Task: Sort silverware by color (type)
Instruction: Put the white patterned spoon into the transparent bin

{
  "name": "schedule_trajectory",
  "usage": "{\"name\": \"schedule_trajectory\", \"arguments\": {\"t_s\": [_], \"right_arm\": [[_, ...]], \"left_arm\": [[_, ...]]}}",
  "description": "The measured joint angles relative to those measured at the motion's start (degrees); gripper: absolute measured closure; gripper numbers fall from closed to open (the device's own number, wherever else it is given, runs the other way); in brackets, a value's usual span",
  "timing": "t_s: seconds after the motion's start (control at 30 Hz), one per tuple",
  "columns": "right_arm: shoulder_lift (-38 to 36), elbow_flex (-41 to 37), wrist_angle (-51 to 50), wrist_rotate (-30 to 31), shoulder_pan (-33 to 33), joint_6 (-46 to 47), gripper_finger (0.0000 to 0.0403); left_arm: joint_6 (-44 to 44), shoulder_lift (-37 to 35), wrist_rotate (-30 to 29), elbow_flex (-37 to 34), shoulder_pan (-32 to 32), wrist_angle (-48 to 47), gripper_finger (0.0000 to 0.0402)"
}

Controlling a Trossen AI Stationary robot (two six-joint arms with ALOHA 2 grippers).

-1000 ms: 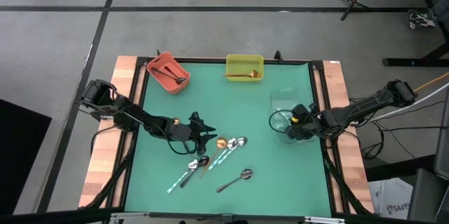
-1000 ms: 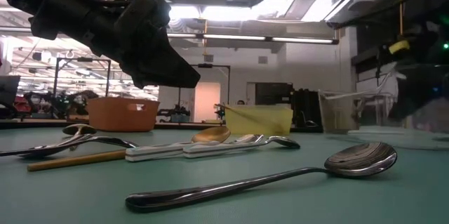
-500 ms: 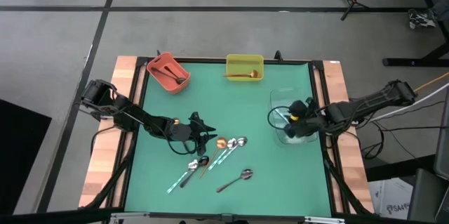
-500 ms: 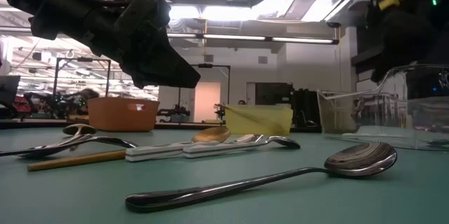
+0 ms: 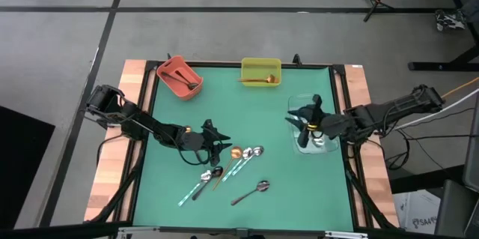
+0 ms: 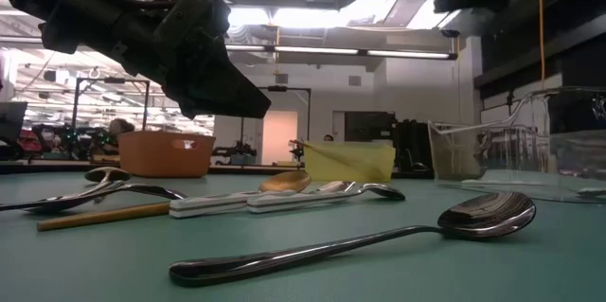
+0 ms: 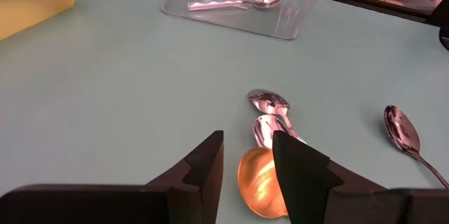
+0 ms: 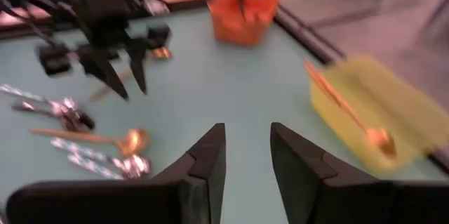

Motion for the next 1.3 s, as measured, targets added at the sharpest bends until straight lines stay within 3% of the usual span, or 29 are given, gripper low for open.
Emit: {"name": "schedule_trajectory", "arguments": {"t_s": [0.2,0.43,0.8,0.97,1.3], "right_arm": [[3.47,0.00,12.39,-1.75,0.00,-11.17,0.0297],[8.92,0.00,21.28,-7.33,-0.27,-17.32,0.0297],[17.75,0.03,31.85,-24.69,-6.89,-18.79,0.0297],[22.96,2.92,33.62,-31.17,-9.02,-19.14,0.0297],[36.20,14.22,32.61,-39.31,-9.49,-28.82,0.0297]], "left_arm": [[2.21,0.00,-0.02,-0.02,0.00,3.27,0.0284],[2.22,-0.41,0.28,-0.02,-0.11,4.65,0.0284],[4.18,-7.99,0.36,0.00,-2.17,2.29,0.0284],[4.27,-11.17,0.41,0.02,-3.59,-1.16,0.0284],[3.21,-12.01,0.40,0.03,-6.24,-5.77,0.0284]]}}
